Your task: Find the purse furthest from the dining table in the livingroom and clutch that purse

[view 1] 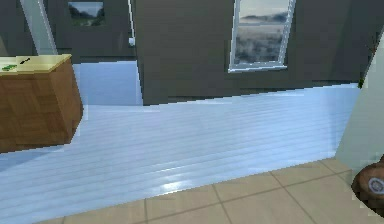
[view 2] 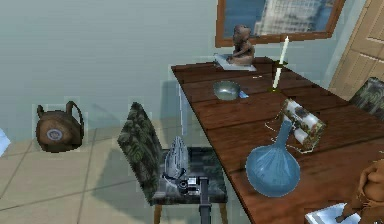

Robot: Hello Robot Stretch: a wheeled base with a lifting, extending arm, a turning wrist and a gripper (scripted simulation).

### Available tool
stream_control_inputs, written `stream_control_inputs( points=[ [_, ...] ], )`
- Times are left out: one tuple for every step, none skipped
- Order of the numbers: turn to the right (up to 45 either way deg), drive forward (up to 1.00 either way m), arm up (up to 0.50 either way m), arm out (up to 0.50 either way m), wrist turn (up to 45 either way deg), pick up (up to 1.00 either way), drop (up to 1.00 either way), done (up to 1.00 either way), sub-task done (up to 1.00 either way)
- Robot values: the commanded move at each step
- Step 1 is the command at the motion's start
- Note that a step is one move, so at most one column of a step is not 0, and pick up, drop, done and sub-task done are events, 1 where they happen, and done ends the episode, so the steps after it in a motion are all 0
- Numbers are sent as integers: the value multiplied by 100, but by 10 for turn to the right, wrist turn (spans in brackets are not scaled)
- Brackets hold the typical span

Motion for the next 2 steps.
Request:
stream_control_inputs(
  points=[
    [0, 0, 10, 0, 0, 0, 0, 0, 0],
    [0, 0, 0, 0, 0, 0, 0, 100, 0]
  ],
)
